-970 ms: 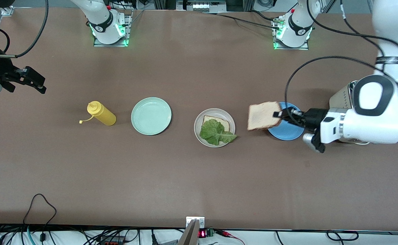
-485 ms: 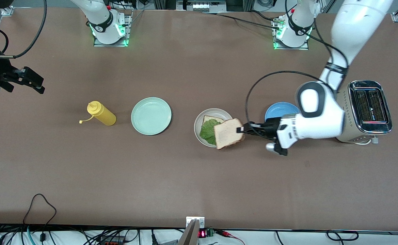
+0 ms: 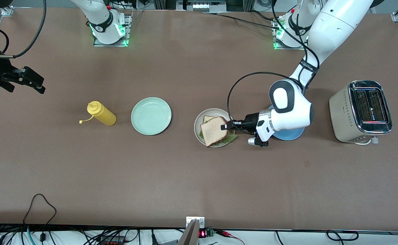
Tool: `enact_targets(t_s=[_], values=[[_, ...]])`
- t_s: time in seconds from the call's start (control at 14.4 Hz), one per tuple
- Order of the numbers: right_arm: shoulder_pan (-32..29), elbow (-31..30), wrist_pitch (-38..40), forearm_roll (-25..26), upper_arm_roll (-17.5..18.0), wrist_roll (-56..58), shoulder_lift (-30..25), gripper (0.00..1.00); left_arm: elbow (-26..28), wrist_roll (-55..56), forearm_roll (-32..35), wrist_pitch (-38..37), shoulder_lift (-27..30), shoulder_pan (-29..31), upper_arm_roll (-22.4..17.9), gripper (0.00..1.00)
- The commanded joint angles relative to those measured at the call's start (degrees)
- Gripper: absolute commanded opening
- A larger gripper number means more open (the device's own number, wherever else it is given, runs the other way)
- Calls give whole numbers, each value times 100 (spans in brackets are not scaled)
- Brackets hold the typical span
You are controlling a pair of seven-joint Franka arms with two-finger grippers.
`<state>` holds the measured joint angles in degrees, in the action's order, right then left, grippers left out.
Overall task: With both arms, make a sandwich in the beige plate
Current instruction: 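Lower the toast onto the lettuce and open the left gripper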
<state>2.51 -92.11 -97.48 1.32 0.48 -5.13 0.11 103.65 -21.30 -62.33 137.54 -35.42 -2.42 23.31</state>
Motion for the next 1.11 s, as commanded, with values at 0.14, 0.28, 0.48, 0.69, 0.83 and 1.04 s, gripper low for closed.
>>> enact_targets(t_s=[0.14, 0.28, 0.48, 0.69, 0.83, 1.04], values=[[4, 123, 273, -211, -22, 39, -46, 100, 198, -472, -306, 98, -44, -57, -28, 1], [13, 123, 273, -212, -13, 30, -46, 100, 313, -481, -306, 98, -44, -57, -28, 3], [13, 123, 273, -212, -13, 39, -46, 100, 366, -472, -297, 89, -44, -48, -37, 38], [48, 115, 282, -212, -13, 30, -54, 100, 366, -428, -289, 45, 0, -4, -46, 100], [57, 106, 282, -212, -4, 4, -72, 100, 418, -419, -236, 45, 131, 5, -63, 100], [48, 106, 282, -212, -4, 12, -81, 100, 576, -419, -175, 19, 421, 40, -98, 100]])
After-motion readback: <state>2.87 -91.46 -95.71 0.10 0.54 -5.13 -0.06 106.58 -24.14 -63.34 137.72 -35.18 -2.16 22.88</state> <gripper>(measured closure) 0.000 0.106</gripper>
